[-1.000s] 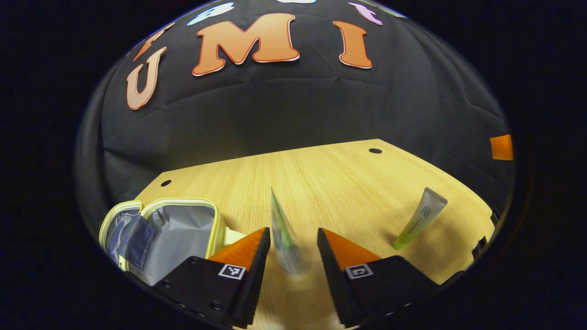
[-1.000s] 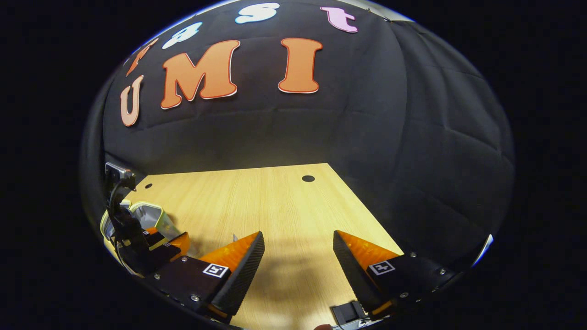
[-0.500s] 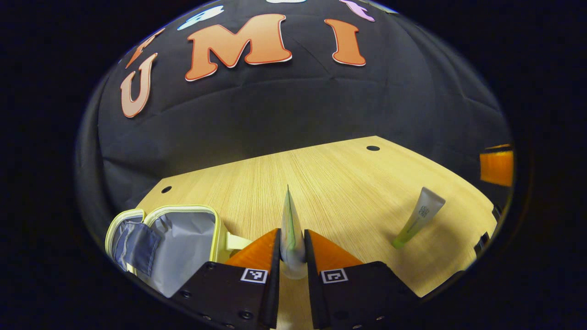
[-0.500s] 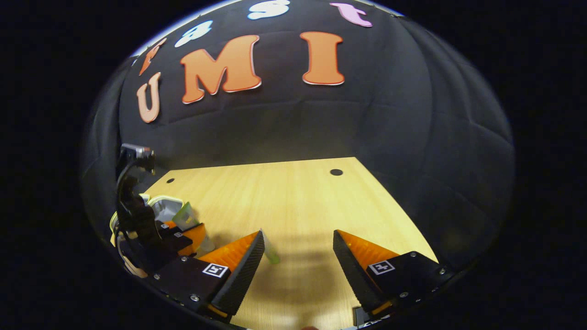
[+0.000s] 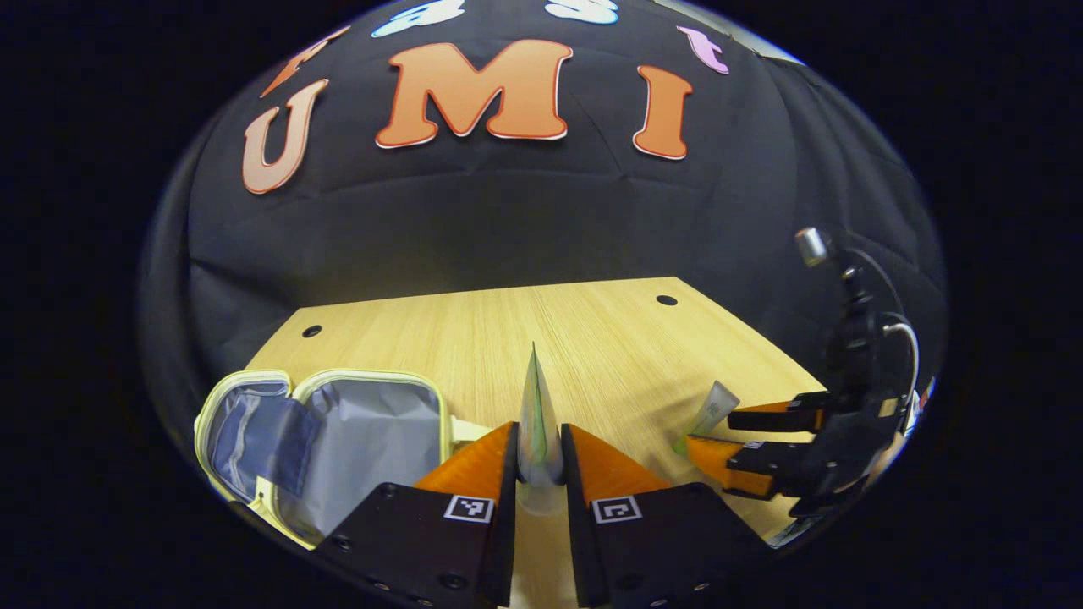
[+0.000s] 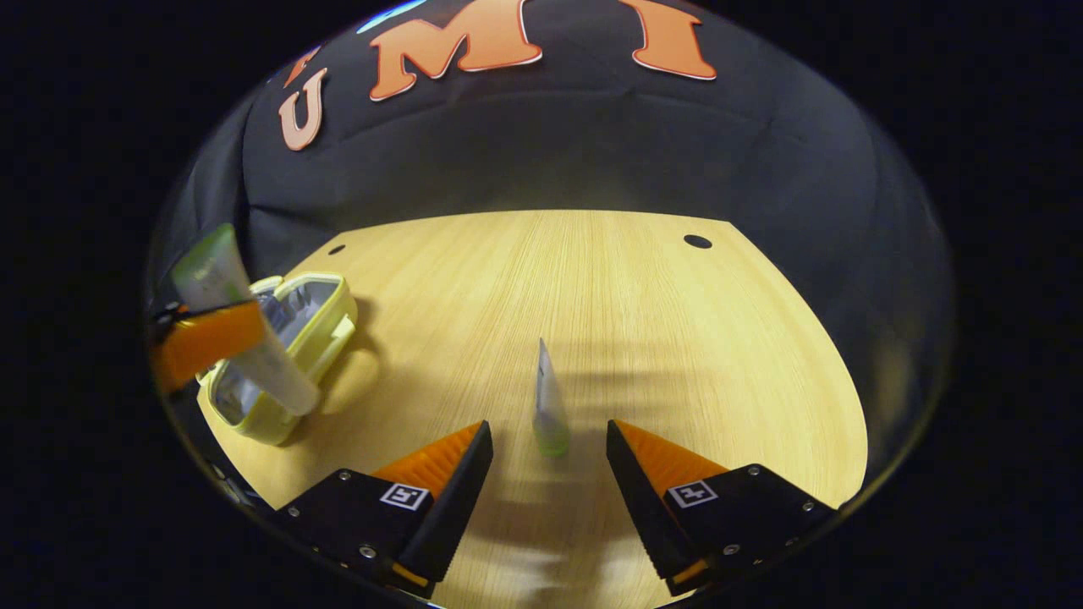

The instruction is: First open the suitcase, pack the skin care products into it, and then close the suitcase.

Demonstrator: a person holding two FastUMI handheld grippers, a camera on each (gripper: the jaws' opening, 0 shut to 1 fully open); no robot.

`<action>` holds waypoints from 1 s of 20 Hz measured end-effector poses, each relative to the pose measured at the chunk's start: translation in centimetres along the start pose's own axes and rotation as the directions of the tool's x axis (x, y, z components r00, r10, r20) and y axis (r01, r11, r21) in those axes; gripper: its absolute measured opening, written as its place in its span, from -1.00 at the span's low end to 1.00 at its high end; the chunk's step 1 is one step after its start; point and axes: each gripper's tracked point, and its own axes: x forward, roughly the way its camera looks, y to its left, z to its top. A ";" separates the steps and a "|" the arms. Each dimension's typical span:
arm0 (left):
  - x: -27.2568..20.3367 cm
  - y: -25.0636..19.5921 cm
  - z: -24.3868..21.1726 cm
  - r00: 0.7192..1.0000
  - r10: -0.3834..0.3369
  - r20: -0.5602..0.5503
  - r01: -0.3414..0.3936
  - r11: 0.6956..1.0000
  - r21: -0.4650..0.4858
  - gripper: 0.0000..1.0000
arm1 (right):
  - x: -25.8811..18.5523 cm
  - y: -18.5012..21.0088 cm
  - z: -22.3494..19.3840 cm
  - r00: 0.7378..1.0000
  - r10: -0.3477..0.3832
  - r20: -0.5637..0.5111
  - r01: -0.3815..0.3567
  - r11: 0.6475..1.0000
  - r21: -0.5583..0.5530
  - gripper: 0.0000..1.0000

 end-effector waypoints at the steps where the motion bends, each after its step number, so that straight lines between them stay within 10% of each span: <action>1: -0.8 0.6 0.0 1.000 0.006 -0.001 -0.006 1.000 -0.004 -0.45 | 0.5 0.0 0.1 1.000 -0.001 -0.004 0.001 1.000 -0.001 0.71; 9: -4.9 5.7 -0.7 0.998 0.027 -0.049 -0.031 0.996 -0.088 -0.45 | 1.5 0.6 -0.3 0.997 -0.008 -0.074 0.013 0.998 0.067 -0.43; 20: -9.0 14.4 1.7 0.993 -0.086 -0.083 0.077 0.991 -0.109 -0.45 | -10.9 7.7 6.9 0.996 0.024 0.090 -0.038 0.987 0.155 -0.36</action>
